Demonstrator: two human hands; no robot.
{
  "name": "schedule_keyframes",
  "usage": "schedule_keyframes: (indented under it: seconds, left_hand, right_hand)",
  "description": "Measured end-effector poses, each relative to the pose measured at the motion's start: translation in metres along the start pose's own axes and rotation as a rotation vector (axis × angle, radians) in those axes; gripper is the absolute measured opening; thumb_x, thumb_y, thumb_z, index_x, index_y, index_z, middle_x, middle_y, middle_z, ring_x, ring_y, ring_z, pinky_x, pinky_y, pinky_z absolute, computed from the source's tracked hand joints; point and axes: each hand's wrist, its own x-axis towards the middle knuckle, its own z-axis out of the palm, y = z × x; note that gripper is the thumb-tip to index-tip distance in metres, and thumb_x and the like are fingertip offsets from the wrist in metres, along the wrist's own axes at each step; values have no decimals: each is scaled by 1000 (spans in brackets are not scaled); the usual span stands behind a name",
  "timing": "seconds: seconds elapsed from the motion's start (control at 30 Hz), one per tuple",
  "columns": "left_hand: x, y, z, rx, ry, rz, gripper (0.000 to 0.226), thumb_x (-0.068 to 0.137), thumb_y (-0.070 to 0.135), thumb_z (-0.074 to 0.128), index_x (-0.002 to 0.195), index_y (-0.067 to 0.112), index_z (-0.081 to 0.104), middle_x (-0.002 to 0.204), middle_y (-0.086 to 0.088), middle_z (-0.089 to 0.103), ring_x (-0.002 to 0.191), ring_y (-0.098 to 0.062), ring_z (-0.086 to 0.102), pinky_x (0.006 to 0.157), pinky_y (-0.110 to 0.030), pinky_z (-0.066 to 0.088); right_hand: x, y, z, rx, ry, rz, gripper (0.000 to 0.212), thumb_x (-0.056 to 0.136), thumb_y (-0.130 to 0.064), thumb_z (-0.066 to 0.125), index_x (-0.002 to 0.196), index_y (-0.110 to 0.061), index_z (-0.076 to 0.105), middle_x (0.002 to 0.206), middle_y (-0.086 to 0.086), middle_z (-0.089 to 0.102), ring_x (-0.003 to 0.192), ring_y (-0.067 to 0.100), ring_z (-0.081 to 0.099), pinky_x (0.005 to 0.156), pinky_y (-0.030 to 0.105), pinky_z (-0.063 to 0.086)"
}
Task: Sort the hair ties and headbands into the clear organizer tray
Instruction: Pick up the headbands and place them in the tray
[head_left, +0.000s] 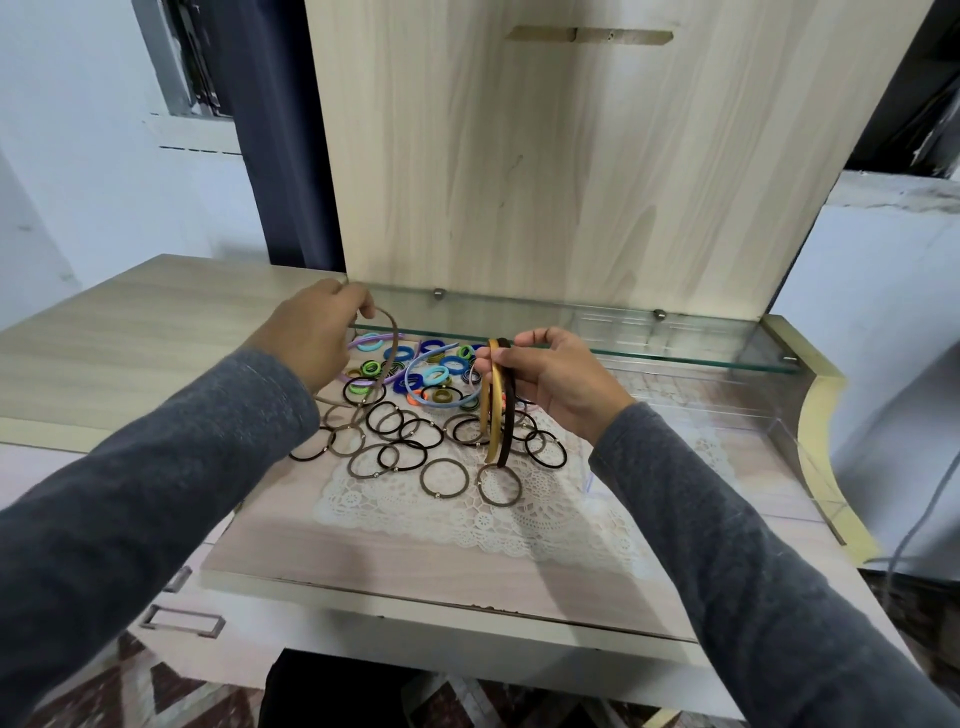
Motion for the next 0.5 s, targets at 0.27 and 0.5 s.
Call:
schedule_keyframes:
  seconds: [0.27, 0.5]
  left_hand:
    - [0, 21, -5, -239, -23, -72, 36, 88, -9, 46, 108, 15, 64, 108, -3, 62, 96, -18, 59, 83, -31, 48]
    - [-1, 51, -3, -812, -244, -315, 24, 98, 5, 49, 104, 24, 62, 107, 1, 65, 85, -12, 69, 62, -24, 57]
  right_hand:
    - [-2, -4, 3, 31, 13, -17, 30, 87, 13, 54, 99, -9, 39, 99, 27, 68, 82, 28, 71, 67, 32, 59]
    - [-2, -6, 7, 50, -13, -57, 29, 88, 12, 55, 100, -8, 39, 99, 26, 68, 82, 28, 71, 72, 34, 59]
